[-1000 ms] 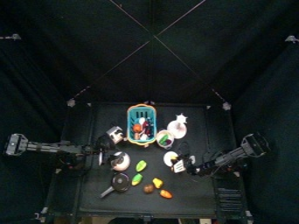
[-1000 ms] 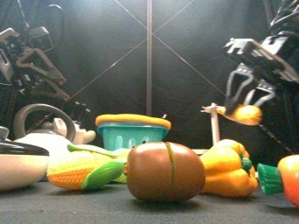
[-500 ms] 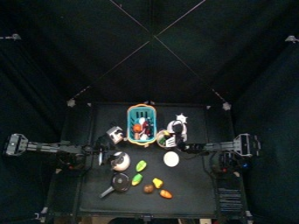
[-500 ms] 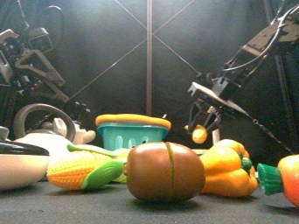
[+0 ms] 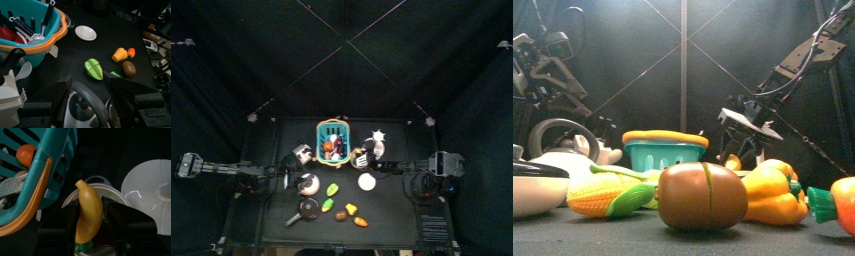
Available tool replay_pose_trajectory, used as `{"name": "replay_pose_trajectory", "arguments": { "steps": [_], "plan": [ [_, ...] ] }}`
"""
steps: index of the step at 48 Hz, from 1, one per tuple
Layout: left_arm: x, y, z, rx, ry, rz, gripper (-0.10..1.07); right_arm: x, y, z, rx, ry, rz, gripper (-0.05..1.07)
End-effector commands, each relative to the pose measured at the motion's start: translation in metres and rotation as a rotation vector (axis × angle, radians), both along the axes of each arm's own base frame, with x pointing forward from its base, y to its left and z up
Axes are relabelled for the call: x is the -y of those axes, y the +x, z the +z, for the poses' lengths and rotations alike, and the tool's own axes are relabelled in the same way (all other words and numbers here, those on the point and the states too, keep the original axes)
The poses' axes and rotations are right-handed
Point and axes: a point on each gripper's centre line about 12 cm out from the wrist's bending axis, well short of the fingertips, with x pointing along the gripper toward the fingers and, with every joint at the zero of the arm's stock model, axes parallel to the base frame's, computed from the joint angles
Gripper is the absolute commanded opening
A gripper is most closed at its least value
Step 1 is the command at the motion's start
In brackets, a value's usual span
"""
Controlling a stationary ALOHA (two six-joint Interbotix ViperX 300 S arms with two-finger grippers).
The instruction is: Place banana into pot
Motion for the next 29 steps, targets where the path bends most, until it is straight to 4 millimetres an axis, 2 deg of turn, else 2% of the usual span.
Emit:
{"name": "replay_pose_trajectory", "arguments": {
  "steps": [1, 11, 29],
  "plan": [
    [-0.0007, 0.0030, 0.0058, 0.021, 0.002, 0.003, 0.89, 0.0011, 0.0046, 0.0096, 0.029, -0.009, 0.014, 0.80],
    [-0.0007, 0.0030, 0.0058, 0.021, 0.002, 0.003, 0.89, -0.0005, 0.0082, 0.0121, 0.036, -0.014, 0.025, 0.94],
    [-0.0007, 0.0033, 0.0064, 0.023, 0.002, 0.003, 0.89, 0.0006, 0.0089, 0.0145, 0.042, -0.018, 0.015, 0.96]
  ]
}}
